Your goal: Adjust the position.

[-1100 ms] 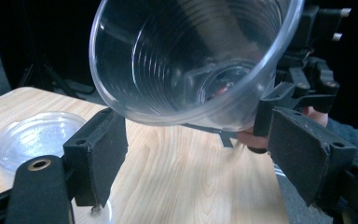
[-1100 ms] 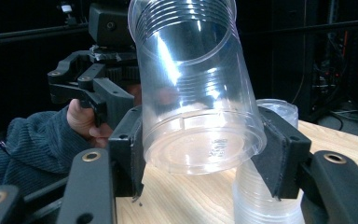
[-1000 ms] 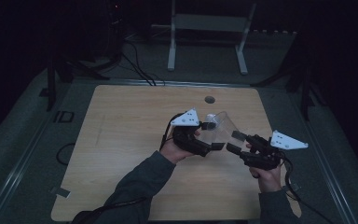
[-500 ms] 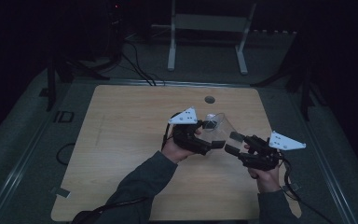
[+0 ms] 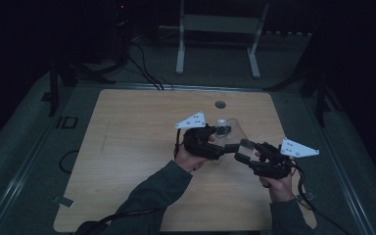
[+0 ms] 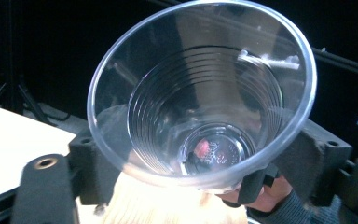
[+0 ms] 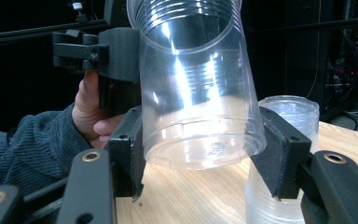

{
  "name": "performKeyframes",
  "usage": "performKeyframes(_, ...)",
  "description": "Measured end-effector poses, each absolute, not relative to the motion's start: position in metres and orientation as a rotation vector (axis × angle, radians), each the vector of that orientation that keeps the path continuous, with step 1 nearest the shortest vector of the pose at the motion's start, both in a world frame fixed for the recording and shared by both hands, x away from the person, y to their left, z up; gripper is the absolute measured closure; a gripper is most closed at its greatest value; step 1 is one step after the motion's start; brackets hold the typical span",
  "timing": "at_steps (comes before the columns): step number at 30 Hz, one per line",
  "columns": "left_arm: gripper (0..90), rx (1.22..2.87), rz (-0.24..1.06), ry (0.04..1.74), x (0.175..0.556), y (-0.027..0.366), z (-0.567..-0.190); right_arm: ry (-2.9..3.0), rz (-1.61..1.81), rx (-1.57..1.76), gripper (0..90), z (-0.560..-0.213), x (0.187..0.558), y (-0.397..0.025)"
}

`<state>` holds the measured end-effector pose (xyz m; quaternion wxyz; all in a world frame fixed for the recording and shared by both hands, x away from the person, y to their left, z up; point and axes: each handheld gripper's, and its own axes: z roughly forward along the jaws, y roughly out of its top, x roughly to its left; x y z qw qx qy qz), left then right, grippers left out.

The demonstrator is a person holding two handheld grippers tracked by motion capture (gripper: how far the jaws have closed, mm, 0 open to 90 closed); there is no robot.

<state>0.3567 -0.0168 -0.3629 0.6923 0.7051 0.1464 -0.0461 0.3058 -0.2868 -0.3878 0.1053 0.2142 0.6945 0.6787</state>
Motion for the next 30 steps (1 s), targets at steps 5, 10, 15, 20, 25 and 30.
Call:
performKeyframes(5, 28.6, 1.563, -0.118, 0.329, 0.358, -0.016, -0.365, 2.057, 1.995, 0.636, 40.8, -0.388, 0.307, -0.287)
performKeyframes(10, 31.0, 1.573, -0.109, 0.319, 0.358, -0.016, -0.365, 2.089, 1.983, 0.638, 37.2, -0.387, 0.307, -0.288)
performKeyframes(15, 32.1, 1.597, -0.08, 0.323, 0.358, -0.014, -0.363, 2.142, 1.879, 0.653, 29.2, -0.38, 0.305, -0.291)
performKeyframes(20, 32.3, 1.641, -0.049, 0.334, 0.357, -0.015, -0.363, 2.197, 1.724, 0.646, 28.4, -0.371, 0.302, -0.292)
performKeyframes(25, 32.4, 1.699, -0.026, 0.321, 0.354, -0.018, -0.362, 2.278, 1.513, 0.607, 28.8, -0.367, 0.3, -0.283)
performKeyframes(30, 32.3, 1.745, 0.006, 0.309, 0.352, -0.021, -0.362, 2.301, 1.43, 0.581, 32.8, -0.365, 0.298, -0.276)
